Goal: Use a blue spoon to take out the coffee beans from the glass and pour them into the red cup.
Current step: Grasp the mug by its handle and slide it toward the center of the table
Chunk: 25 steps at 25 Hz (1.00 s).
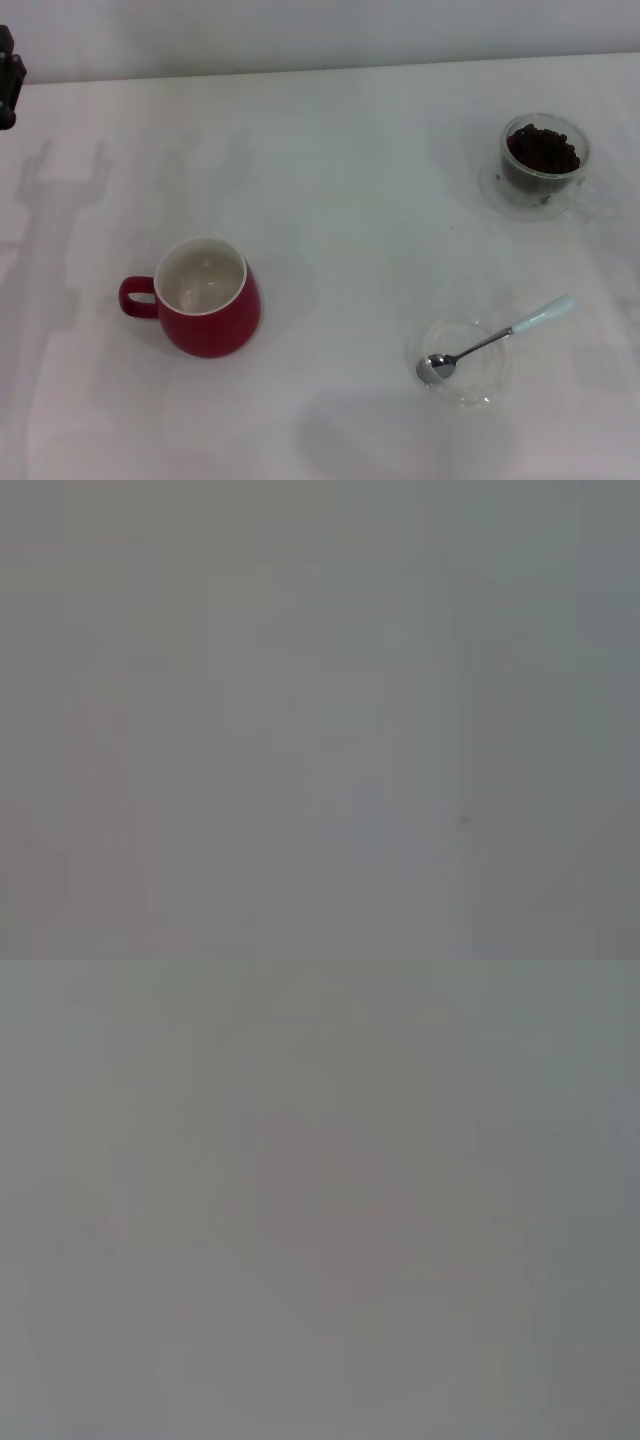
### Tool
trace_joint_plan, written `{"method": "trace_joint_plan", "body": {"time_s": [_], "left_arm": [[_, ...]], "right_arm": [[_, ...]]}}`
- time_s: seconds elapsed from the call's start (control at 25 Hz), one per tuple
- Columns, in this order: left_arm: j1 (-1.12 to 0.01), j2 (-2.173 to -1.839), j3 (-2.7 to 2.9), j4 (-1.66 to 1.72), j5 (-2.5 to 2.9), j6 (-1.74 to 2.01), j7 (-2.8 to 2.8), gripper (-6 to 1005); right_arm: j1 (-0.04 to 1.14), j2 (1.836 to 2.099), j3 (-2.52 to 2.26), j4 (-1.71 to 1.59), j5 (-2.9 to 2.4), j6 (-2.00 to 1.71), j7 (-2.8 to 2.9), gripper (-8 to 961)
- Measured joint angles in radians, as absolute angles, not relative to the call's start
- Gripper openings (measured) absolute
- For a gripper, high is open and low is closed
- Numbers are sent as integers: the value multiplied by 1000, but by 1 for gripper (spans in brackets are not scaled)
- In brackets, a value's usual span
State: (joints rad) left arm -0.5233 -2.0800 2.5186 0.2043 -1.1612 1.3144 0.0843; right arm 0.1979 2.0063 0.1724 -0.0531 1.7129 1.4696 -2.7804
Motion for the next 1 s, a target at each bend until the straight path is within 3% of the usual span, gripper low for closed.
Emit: {"method": "trace_joint_plan", "body": {"time_s": [1.0], "left_arm": [[-523,-2080,2520,205,-1161,1315,85,728]], "right_arm": [[198,2006,173,-52,1713,1467,-2782,768]]}}
